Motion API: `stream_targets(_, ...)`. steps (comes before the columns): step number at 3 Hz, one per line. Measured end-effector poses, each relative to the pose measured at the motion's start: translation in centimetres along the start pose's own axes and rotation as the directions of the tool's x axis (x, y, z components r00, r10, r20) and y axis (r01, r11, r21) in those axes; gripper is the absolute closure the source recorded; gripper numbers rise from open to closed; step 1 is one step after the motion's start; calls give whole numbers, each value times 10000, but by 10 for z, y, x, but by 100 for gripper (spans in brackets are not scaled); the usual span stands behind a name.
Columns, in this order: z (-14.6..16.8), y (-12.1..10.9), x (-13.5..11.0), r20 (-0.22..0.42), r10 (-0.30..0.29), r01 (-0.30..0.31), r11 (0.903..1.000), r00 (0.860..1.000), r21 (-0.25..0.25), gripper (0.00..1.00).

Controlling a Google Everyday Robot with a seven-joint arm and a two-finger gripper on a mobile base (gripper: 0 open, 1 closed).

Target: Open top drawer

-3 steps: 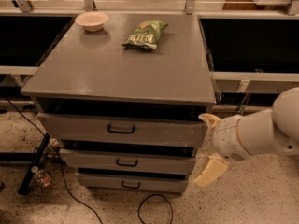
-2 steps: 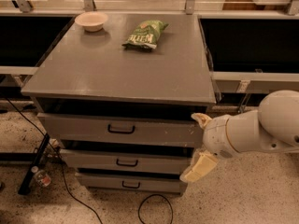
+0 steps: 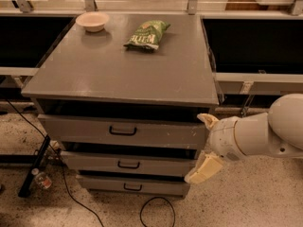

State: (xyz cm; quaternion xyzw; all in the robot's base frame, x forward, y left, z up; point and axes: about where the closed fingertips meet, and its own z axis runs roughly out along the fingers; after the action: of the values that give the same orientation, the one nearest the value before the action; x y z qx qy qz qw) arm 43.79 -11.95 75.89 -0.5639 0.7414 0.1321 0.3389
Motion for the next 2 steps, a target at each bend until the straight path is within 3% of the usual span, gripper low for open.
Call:
stream_targets(1,51,-1,-10,804,204,-183,9995,9966,-266,0)
stream_targets(2,51,-1,-10,806,207,-186,9995,9965,-265,0)
